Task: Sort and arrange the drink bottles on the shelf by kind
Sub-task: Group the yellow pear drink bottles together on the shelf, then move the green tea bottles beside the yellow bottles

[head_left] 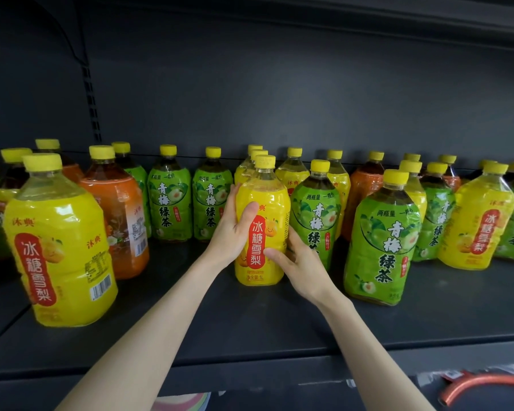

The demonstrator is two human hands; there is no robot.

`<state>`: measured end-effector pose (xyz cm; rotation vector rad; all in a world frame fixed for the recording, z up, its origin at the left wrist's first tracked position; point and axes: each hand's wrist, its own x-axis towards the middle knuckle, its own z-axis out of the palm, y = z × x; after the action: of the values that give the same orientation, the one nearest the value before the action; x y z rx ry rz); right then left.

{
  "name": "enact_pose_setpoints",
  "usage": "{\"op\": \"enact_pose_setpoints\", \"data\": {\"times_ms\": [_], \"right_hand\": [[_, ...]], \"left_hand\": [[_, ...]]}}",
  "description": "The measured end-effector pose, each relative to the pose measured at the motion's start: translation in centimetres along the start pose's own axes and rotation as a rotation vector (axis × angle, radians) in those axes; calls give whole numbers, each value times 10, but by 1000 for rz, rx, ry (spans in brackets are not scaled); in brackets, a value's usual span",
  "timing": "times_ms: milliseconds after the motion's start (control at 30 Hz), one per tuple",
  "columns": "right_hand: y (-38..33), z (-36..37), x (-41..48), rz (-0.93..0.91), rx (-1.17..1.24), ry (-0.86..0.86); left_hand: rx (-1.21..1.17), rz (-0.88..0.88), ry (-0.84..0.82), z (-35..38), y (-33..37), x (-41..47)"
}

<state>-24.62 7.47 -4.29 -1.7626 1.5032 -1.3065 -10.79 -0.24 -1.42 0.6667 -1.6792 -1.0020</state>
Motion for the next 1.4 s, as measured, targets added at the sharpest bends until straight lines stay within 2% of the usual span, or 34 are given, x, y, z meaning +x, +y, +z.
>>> {"op": "enact_pose_setpoints", "data": {"times_ms": [133,300,433,500,733,867,1000,1100,1167,1400], "right_hand": [[-6,-4,-5,24,-116,20],[-19,-8,-20,64,-366,130],[-20,-23,-48,20,-378,266],[-21,-37,-61,-17,-362,354],[-22,-103,-72,-131,-318,603],[-11,-131,-62,-184,-337,691],[5,-149,-55,-125,-383,605],[20,-158,-52,-24,-260,438],[26,-160,-51,2,-211,388],[34,-169,-54,-33,-98,355]], "left_hand": [[95,-42,-17,-6,4,-1],[223,-58,27,-7,18,-27],[486,31,276,5,9,-72],[480,100,355,16,11,-88],[520,247,247,77,33,-69],[552,279,275,113,44,-39],[527,187,334,139,45,-7],[524,86,350,149,39,10],[534,40,357,152,37,14],[759,95,445,154,34,12]]}}
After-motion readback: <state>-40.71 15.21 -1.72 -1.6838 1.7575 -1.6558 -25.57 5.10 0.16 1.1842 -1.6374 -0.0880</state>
